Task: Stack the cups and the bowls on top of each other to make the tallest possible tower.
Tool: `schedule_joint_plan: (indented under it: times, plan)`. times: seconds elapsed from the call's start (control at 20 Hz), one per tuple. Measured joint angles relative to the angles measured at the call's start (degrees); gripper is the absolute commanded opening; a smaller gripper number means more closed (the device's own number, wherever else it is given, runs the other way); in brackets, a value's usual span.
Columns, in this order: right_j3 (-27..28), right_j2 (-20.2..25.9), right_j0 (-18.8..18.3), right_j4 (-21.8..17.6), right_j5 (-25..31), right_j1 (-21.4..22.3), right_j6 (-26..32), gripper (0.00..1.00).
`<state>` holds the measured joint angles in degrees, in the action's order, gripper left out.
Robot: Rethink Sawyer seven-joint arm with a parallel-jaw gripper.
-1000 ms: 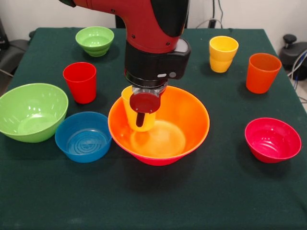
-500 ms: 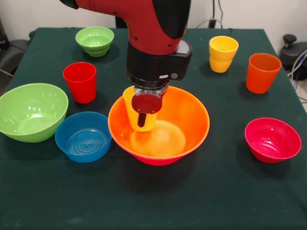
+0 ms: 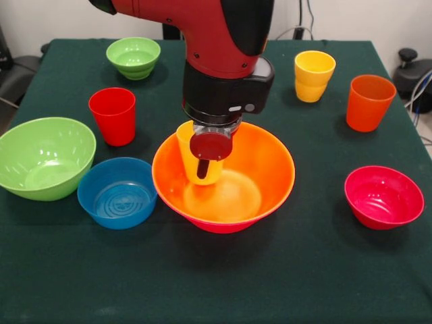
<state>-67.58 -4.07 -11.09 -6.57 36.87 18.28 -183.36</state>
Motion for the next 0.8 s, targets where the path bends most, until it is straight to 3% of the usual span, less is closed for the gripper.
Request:
schedule_joint_plan:
  times: [0.75,0.8]
  plan:
    - [-3.03,-2.29,2.22,0.00,0.00,2.07,0.00,0.00]
    - [-3.30,-2.36,2.17,0.00,0.00,2.44,0.00,1.00]
